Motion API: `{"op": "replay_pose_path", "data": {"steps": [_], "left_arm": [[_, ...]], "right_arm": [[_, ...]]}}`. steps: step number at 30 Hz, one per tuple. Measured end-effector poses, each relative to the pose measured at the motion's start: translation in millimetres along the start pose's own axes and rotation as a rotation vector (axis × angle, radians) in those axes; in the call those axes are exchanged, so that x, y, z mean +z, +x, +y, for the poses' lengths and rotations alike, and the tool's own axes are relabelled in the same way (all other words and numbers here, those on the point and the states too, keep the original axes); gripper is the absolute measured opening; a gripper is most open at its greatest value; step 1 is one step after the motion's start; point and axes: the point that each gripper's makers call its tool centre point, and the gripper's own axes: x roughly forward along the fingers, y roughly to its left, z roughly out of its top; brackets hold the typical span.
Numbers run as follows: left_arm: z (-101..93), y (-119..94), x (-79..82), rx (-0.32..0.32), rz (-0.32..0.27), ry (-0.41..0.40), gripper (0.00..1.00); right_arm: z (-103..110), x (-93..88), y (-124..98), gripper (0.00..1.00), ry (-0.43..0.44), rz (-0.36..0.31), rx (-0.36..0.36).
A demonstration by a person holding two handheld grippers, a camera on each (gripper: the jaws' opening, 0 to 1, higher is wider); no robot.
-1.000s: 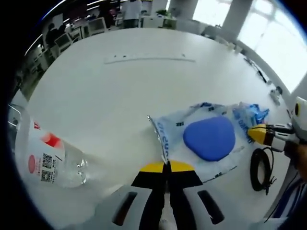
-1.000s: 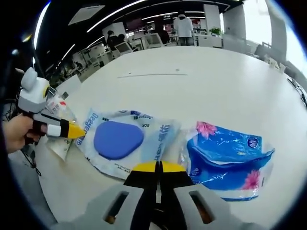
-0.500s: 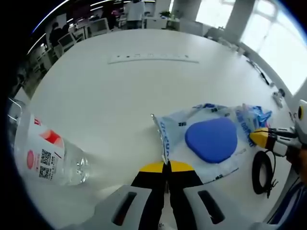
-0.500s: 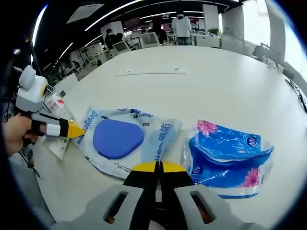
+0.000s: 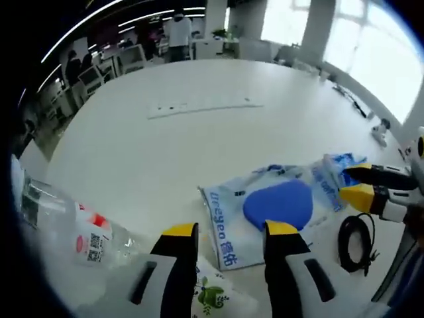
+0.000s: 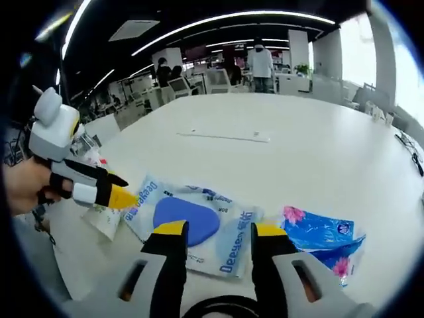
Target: Arrange the tabletop items into an orderly group along one side of the table until the central work area is clear of visible clutter.
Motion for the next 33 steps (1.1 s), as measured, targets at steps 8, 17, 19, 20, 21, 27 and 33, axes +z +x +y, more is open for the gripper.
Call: {"op": "replay_pose_path", "data": {"steps": [8, 17, 19, 20, 21, 27, 33], "left_arm": [[-4.8, -16.7, 4.5, -0.02, -0.025, -0.009, 0.89], [-16.0, -36.3, 9.1, -0.057, -0.02, 0.017, 0.97], [-15.6, -40.8, 12.5, -0.06, -0.03, 0.013, 0.97], [-15.2, -42.4, 13.5, -0.06, -0.031, 0.014, 0.96], [-14.9, -42.8, 13.9, -0.06, -0.031, 0.014, 0.96], [-4.0, -52.2, 14.9, -0.055, -0.02, 0.014, 0.94], [-1.4, -56.6, 7.4, -0.09, 0.011, 0.006, 0.92]], "right_arm": [[-0.9, 13.8, -16.3, 0.59, -0.02, -0.042, -0.014], [13.3, 24.6, -24.3, 0.71, 0.064, -0.02, 0.042], [14.5, 27.5, -25.6, 0.71, 0.062, -0.023, 0.043], [15.6, 28.9, -26.0, 0.71, 0.063, -0.023, 0.046], [17.0, 29.8, -27.3, 0.71, 0.062, -0.02, 0.049], [18.7, 26.2, -27.7, 0.7, 0.076, -0.008, 0.055], [23.4, 14.4, -31.9, 0.69, 0.089, 0.033, 0.06]]}}
